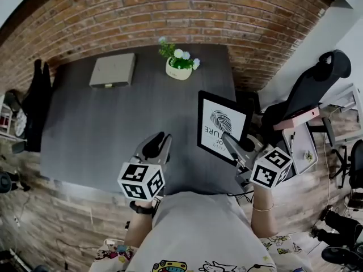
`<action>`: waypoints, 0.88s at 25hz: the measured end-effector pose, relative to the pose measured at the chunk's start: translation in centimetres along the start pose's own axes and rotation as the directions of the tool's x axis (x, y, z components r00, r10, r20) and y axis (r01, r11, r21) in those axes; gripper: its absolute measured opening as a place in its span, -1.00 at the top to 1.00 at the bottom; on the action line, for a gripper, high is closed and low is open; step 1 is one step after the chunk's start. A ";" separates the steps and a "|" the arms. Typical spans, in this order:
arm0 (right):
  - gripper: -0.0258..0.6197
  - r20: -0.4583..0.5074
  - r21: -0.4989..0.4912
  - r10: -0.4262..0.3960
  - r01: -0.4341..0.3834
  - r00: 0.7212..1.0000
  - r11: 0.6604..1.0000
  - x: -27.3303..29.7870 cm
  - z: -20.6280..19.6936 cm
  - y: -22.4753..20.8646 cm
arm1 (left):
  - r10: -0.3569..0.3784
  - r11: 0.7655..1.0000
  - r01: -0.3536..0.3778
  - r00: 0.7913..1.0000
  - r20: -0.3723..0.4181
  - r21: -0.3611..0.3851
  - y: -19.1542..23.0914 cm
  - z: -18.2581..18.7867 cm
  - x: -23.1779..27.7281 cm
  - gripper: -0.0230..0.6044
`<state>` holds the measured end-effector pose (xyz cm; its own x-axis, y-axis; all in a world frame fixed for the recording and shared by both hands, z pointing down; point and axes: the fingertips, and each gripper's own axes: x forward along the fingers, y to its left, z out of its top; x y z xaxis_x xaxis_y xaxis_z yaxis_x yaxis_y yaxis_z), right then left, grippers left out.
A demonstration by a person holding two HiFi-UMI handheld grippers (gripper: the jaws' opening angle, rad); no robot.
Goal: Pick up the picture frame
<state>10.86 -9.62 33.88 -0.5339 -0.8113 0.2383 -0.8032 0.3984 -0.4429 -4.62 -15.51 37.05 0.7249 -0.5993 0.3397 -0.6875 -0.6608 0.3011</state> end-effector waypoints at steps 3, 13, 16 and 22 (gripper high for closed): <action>0.88 0.011 -0.098 -0.075 0.076 0.997 0.992 -0.6 0.6 0.0 | 0.023 0.998 -0.024 0.999 0.023 0.054 -0.3 0.9 -0.7 0.64; 0.88 0.078 -0.244 -0.244 0.256 0.967 0.935 -2.0 0.6 -0.6 | 0.062 0.993 -0.067 0.997 0.053 0.101 0.3 1.5 -2.0 0.80; 0.88 0.089 -0.265 -0.272 0.286 0.958 0.921 -2.4 0.6 -0.9 | 0.059 0.992 -0.065 0.996 0.059 0.111 0.3 1.3 -1.9 0.87; 0.88 0.126 -0.303 -0.308 0.332 0.943 0.893 -3.1 0.7 -1.3 | 0.028 0.991 -0.035 0.998 0.050 0.128 -0.5 0.5 -1.3 0.88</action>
<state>13.70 -7.90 33.11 -0.2230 -0.9416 0.2523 -0.9748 0.2161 -0.0551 -5.17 -14.64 36.03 0.7063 -0.6399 0.3027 -0.7009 -0.6920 0.1727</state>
